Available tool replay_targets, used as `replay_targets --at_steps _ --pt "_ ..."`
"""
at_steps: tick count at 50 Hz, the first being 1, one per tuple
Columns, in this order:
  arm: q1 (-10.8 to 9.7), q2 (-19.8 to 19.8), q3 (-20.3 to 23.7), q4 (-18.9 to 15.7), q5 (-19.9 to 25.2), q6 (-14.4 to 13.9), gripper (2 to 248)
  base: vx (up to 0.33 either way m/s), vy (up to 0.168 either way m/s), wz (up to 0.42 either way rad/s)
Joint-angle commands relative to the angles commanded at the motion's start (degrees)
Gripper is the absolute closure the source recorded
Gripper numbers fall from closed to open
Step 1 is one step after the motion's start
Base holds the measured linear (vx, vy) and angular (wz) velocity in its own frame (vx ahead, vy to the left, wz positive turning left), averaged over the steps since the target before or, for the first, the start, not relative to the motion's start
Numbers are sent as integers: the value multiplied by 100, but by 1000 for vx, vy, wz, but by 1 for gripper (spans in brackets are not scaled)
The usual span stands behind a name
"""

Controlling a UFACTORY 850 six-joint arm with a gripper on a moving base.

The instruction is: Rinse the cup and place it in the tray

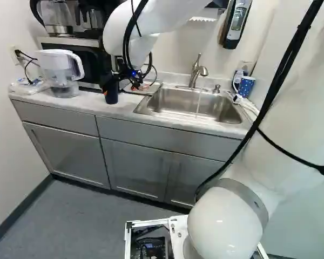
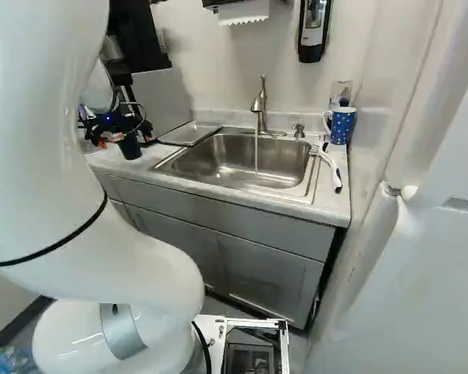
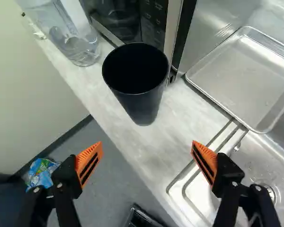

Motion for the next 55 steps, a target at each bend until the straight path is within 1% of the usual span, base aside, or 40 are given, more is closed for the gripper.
replay_targets --at_steps 11,23,38,55 --pt "0 -47 8 0 52 0 3 0 0 0" --pt "0 -184 29 0 288 0 3 0 0 0" --pt "0 -367 53 0 741 0 3 0 0 0" --pt "10 -545 104 0 1365 0 3 0 0 0"
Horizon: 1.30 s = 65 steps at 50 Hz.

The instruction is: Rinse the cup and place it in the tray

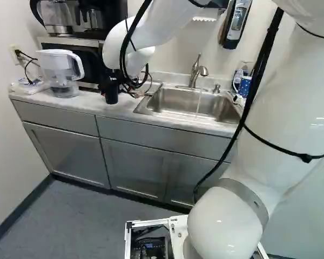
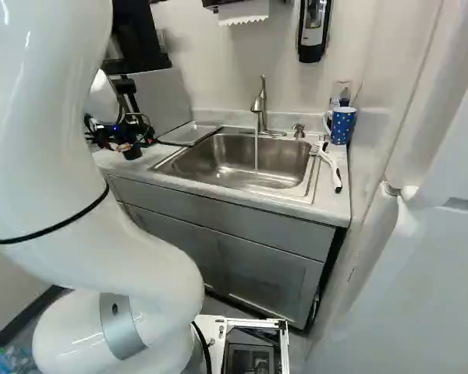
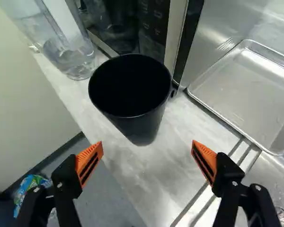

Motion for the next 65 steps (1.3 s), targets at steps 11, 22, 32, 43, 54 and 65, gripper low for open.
replay_targets --at_steps 11,22,32,43,54,65 --pt "19 -78 68 0 449 0 3 0 0 0" --pt "38 -150 140 0 902 0 3 0 0 0" --pt "56 -212 207 0 1315 0 3 0 0 0" --pt "80 -267 294 0 1769 0 3 0 0 0" --pt "107 -309 393 0 2225 0 3 0 0 0" --pt "136 -341 501 0 2680 0 3 0 0 0"
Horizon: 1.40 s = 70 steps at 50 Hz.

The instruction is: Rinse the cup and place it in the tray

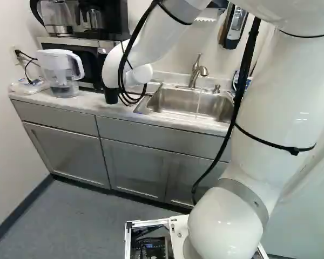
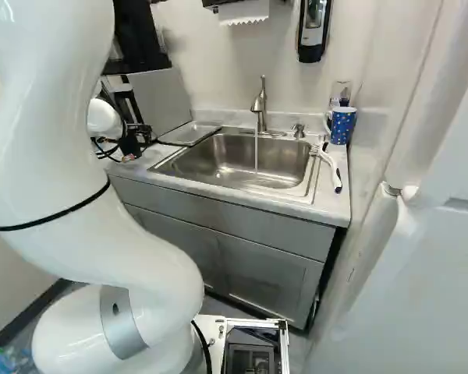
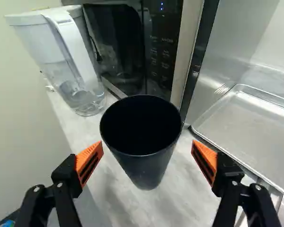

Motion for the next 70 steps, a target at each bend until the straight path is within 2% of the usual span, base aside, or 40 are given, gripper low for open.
replay_targets --at_steps 15,53,54,58,59,64,65,69,70 --pt "43 -35 157 0 443 0 3 0 0 0" --pt "81 -93 291 0 446 0 3 0 0 0" --pt "81 -93 291 0 446 0 32 0 0 0" --pt "81 -93 291 0 446 0 32 0 0 0" --pt "81 -93 291 0 446 0 70 0 0 0" --pt "81 -93 291 0 446 0 70 0 0 0" --pt "81 -93 291 0 446 0 109 0 0 0" --pt "81 -93 291 0 446 0 109 0 0 0" --pt "81 -93 291 0 446 0 129 0 0 0"
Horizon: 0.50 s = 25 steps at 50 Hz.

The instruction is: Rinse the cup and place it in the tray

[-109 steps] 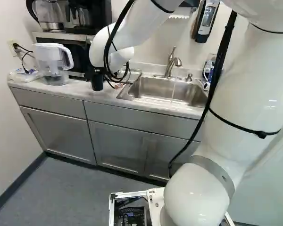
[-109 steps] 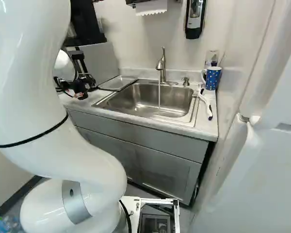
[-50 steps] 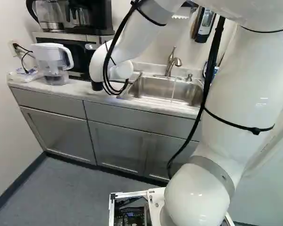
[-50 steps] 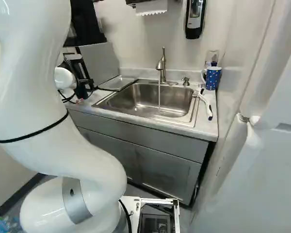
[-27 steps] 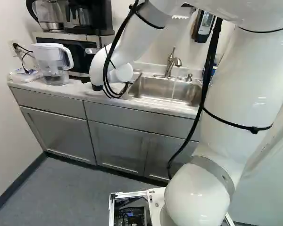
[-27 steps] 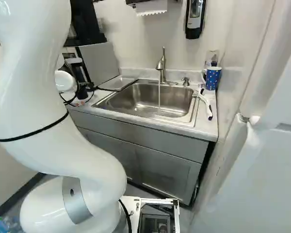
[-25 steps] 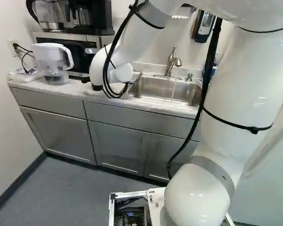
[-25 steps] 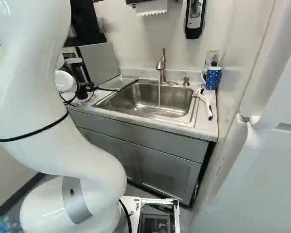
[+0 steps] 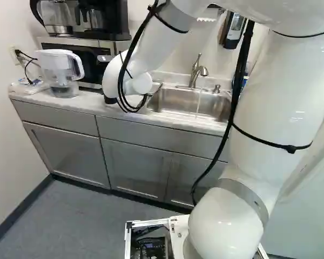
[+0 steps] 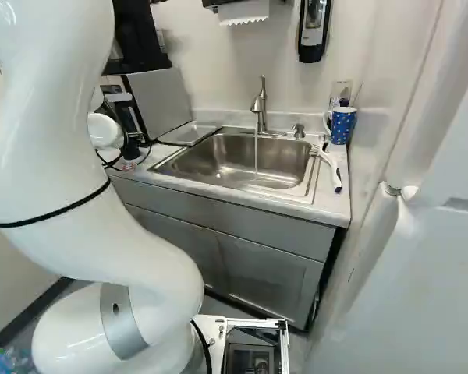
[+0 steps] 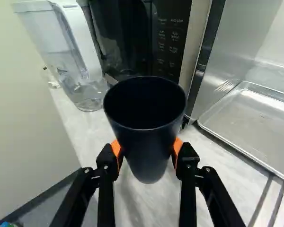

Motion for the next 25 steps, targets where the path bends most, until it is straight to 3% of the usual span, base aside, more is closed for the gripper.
replay_targets --at_steps 25 --pt "-7 98 -5 0 0 0 129 0 0 0"
